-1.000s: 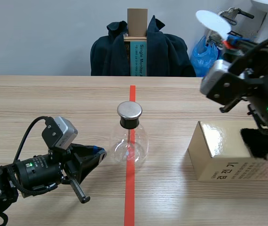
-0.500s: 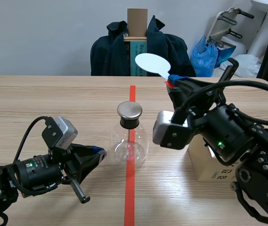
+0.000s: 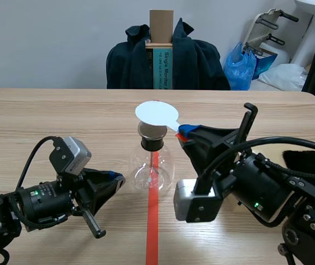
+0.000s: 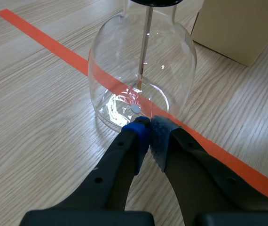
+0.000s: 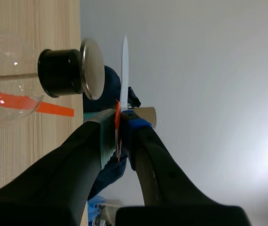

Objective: Do the electroscope experiment.
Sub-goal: 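Move the plate toward and away from the electroscope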

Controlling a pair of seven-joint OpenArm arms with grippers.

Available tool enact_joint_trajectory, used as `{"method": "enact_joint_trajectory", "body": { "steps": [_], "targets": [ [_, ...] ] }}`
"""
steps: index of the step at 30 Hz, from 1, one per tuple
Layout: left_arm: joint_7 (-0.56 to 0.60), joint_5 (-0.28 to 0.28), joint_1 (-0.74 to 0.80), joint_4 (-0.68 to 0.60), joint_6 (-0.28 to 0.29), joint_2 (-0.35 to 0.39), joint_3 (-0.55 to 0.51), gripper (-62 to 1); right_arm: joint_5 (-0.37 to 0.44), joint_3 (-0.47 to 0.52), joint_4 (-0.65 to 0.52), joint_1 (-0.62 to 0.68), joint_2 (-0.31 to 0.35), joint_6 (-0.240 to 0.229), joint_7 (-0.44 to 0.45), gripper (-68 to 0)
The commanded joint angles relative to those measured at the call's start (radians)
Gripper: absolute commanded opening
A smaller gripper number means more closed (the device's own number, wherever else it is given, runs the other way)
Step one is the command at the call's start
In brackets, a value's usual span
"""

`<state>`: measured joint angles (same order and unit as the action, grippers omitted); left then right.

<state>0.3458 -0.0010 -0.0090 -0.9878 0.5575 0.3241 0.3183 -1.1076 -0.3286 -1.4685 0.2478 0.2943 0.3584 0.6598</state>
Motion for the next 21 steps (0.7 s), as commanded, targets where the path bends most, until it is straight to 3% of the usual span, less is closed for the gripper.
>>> {"method": "enact_joint_trajectory", "body": {
  "steps": [1, 9, 14, 21],
  "targets": [
    [0.012, -0.013, -0.008, -0.007, 0.002, 0.0, -0.002, -56.9, 0.007, 0.008, -0.009, -0.01, 0.013, 0.011, 0.013, -66.9],
    [0.012, -0.013, -0.008, -0.007, 0.002, 0.0, -0.002, -56.9, -0.008, 0.008, -0.009, -0.009, 0.013, 0.004, 0.039, -66.9],
    [0.013, -0.013, -0.008, -0.007, 0.002, 0.0, -0.002, -56.9, -0.014, 0.008, -0.009, -0.009, 0.013, -0.038, 0.039, -66.9],
    [0.013, -0.013, -0.008, -0.007, 0.002, 0.0, -0.002, -56.9, -0.014, 0.008, -0.009, -0.009, 0.013, -0.038, 0.039, -66.9]
  ]
}}
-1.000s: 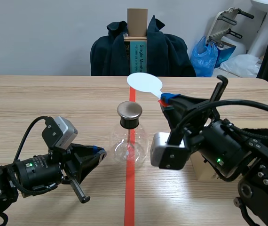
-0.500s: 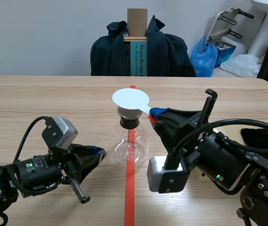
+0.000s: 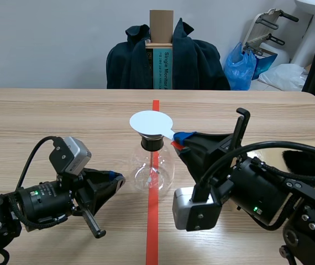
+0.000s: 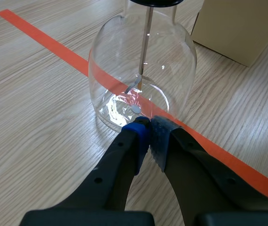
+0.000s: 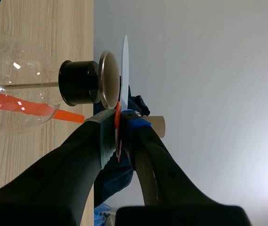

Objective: Do the electroscope experiment.
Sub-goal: 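Move the plate toward and away from the electroscope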

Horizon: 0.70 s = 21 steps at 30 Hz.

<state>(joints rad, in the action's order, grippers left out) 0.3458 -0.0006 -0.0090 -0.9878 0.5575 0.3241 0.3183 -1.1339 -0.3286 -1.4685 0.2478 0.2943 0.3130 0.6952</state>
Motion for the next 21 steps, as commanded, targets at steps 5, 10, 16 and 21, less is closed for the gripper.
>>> {"method": "enact_joint_trajectory", "body": {
  "steps": [5, 10, 16, 21],
  "targets": [
    [0.013, -0.013, -0.008, -0.007, 0.002, 0.0, -0.002, -56.9, 0.012, 0.008, -0.009, -0.009, 0.013, 0.007, 0.003, -66.9],
    [0.013, -0.013, -0.008, -0.007, 0.002, 0.0, -0.002, -56.9, 0.012, 0.008, -0.009, -0.009, 0.013, 0.007, -0.037, -66.9],
    [0.013, -0.013, -0.008, -0.007, 0.002, 0.0, -0.002, -56.9, 0.012, 0.008, -0.009, -0.009, 0.013, 0.008, -0.168, -66.9],
    [0.013, -0.013, -0.008, -0.007, 0.002, 0.0, -0.002, -56.9, 0.012, 0.009, -0.009, -0.01, 0.013, 0.008, -0.275, -66.9]
  ]
}}
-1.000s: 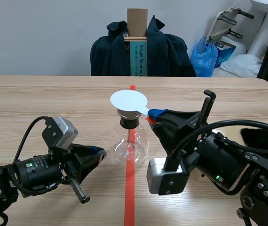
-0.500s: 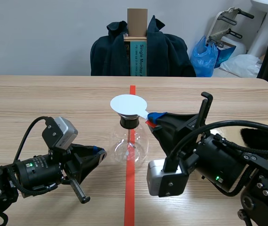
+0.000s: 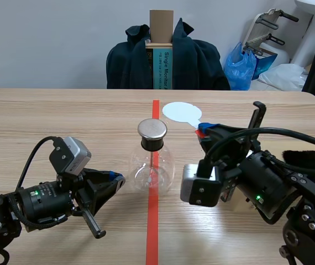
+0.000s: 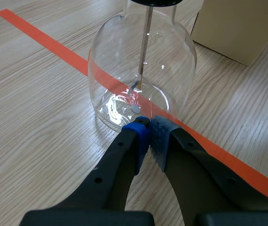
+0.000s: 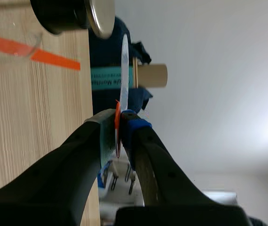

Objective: Do the electroscope experiment.
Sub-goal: 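Move the plate toward and away from the electroscope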

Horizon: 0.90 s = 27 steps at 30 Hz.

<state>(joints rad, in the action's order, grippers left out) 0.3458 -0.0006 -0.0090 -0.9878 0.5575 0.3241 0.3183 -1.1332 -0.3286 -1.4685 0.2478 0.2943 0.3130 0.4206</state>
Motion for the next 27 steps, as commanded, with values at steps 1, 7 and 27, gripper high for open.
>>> {"method": "enact_joint_trajectory", "body": {
  "steps": [1, 7, 27],
  "targets": [
    [0.013, -0.013, -0.008, -0.007, 0.002, 0.0, -0.002, -56.9, 0.011, 0.01, -0.009, -0.01, 0.013, 0.008, -0.015, -66.9],
    [0.013, -0.013, -0.008, -0.007, 0.002, 0.0, -0.002, -56.9, 0.011, 0.01, -0.009, -0.01, 0.013, 0.008, -0.072, -66.9],
    [0.013, -0.013, -0.008, -0.007, 0.002, 0.0, -0.002, -56.9, 0.011, 0.009, -0.009, -0.01, 0.013, 0.008, 0.095, -66.9]
  ]
}}
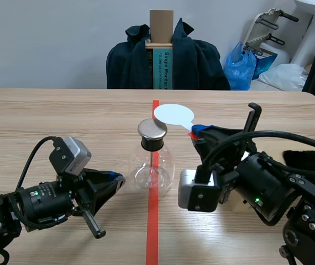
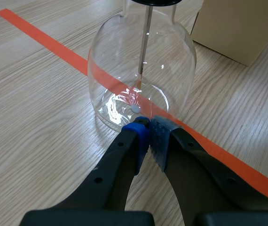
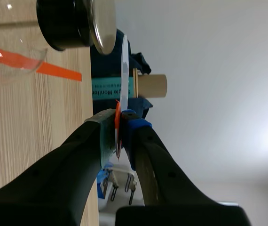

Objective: Do the electroscope experiment.
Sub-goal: 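Move the plate toward and away from the electroscope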

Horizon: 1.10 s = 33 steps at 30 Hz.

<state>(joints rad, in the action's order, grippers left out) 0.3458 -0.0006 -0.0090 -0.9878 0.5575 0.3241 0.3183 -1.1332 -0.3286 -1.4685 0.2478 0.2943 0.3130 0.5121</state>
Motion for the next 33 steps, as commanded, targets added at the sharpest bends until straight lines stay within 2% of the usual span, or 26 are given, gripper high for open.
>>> {"method": "enact_joint_trajectory", "body": {
  "steps": [1, 8, 14, 27, 33],
  "targets": [
    [0.013, -0.013, -0.008, -0.007, 0.002, 0.0, -0.002, -56.9, 0.011, 0.009, -0.009, -0.01, 0.013, 0.008, 0.021, -66.9],
    [0.013, -0.013, -0.008, -0.007, 0.002, 0.0, -0.002, -56.9, 0.011, 0.009, -0.009, -0.01, 0.013, 0.008, 0.114, -66.9],
    [0.013, -0.013, -0.008, -0.007, 0.002, 0.0, -0.002, -56.9, 0.011, 0.008, -0.009, -0.01, 0.013, 0.008, 0.135, -66.9],
    [0.013, -0.013, -0.008, -0.007, 0.003, -0.008, -0.004, -56.8, 0.011, 0.009, -0.009, -0.01, 0.013, 0.008, 0.134, -66.9],
    [0.013, -0.013, -0.008, -0.007, 0.003, -0.008, -0.004, -56.8, 0.011, 0.009, -0.009, -0.01, 0.013, 0.008, 0.088, -66.9]
  ]
}}
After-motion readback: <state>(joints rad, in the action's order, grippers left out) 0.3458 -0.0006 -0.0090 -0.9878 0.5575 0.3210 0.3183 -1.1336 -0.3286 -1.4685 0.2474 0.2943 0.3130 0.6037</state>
